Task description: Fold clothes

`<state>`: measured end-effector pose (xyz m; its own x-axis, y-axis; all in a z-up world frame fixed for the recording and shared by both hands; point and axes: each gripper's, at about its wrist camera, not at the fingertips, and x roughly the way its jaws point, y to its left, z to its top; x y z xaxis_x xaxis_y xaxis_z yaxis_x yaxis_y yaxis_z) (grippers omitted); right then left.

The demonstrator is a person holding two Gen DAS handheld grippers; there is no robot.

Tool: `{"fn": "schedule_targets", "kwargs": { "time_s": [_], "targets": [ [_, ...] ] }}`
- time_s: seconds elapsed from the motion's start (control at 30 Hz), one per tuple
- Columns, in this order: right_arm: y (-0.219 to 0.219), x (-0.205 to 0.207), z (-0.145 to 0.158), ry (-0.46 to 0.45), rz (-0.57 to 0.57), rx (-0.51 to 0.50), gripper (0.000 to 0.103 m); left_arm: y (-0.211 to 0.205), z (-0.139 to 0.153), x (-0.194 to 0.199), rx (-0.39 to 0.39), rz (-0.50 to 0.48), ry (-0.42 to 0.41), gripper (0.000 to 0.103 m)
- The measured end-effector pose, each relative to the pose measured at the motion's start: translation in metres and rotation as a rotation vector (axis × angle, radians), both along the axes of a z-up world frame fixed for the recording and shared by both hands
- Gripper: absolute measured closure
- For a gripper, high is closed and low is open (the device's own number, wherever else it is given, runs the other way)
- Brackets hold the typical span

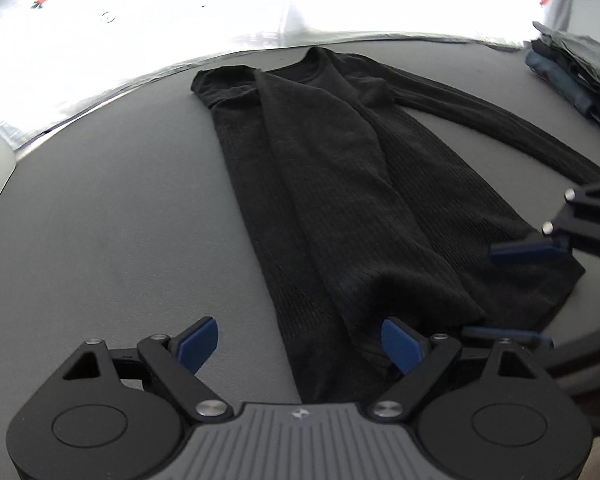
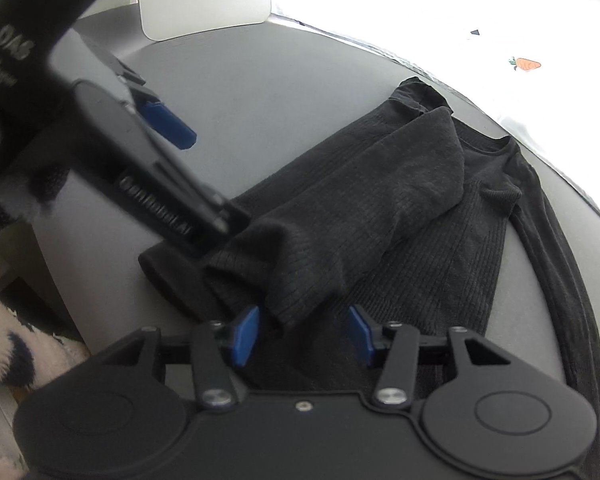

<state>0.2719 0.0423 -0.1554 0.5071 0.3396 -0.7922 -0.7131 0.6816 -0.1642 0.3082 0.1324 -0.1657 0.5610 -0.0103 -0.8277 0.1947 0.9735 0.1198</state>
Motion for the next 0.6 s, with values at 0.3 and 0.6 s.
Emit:
{"fn": "schedule_targets", "kwargs": {
  "time_s": [0.3, 0.6],
  "targets": [
    [-0.007, -0.005, -0.003, -0.046, -0.056, -0.023, 0.047, -0.027, -0.017, -0.014, 0.145, -0.089, -0.037, 0.013],
    [-0.019, -0.004, -0.002, -0.026, -0.147, 0.031, 0.044, -0.019, -0.019, -0.014, 0.117, -0.085, -0.045, 0.012]
  ]
}}
